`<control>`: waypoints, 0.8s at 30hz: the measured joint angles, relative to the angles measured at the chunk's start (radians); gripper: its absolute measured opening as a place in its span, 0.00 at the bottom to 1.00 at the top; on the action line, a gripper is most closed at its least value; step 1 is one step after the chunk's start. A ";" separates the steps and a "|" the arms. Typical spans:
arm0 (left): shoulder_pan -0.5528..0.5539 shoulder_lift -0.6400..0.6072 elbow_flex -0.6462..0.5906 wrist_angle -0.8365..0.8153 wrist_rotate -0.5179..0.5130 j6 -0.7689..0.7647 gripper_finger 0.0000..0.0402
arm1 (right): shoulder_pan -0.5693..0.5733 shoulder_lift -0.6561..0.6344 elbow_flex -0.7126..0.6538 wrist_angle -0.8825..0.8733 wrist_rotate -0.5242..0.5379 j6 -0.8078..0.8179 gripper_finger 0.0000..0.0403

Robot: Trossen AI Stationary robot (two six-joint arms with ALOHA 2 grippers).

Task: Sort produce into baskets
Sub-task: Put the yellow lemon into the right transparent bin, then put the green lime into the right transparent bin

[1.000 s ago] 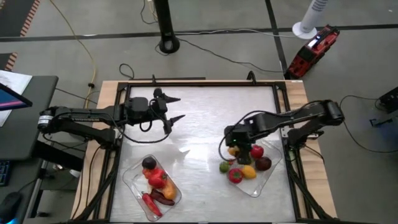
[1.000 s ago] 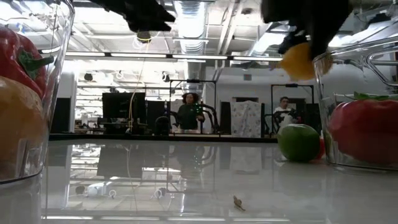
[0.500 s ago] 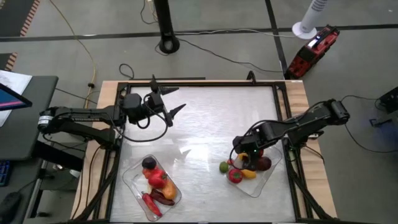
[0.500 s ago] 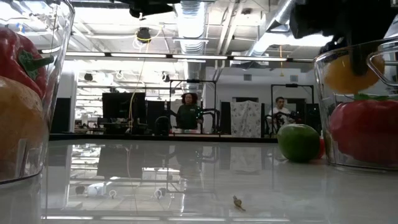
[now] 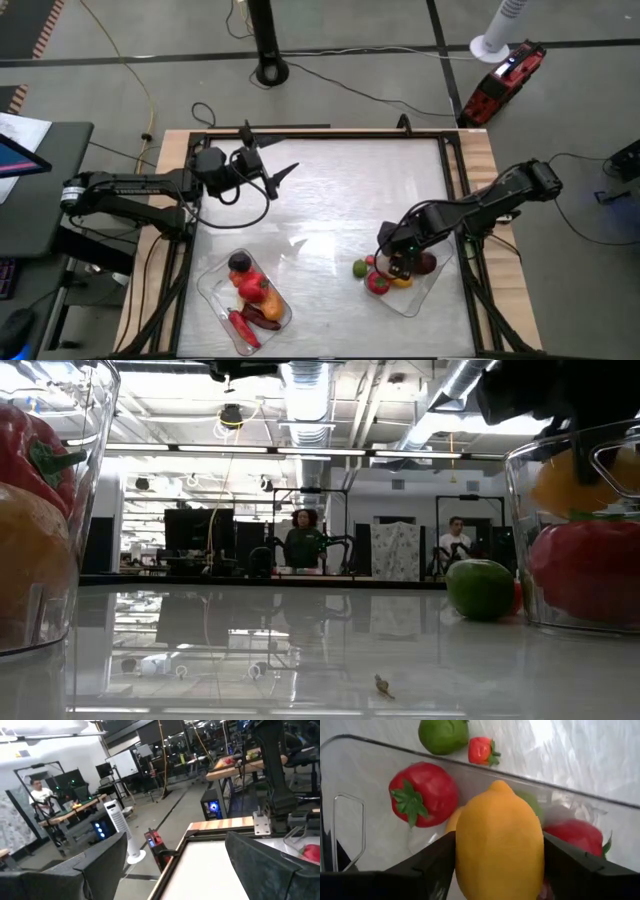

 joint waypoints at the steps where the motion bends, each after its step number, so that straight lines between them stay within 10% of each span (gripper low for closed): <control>1: 0.000 0.000 0.002 0.002 0.000 0.004 0.81 | 0.004 0.000 0.000 -0.002 0.000 0.012 0.74; 8: 0.000 0.000 0.003 0.012 0.001 0.018 0.81 | 0.010 0.000 0.001 -0.005 -0.005 0.057 0.97; 24: 0.000 0.000 0.004 -0.033 0.003 -0.025 0.81 | -0.218 0.092 0.146 0.019 -0.066 -0.124 0.87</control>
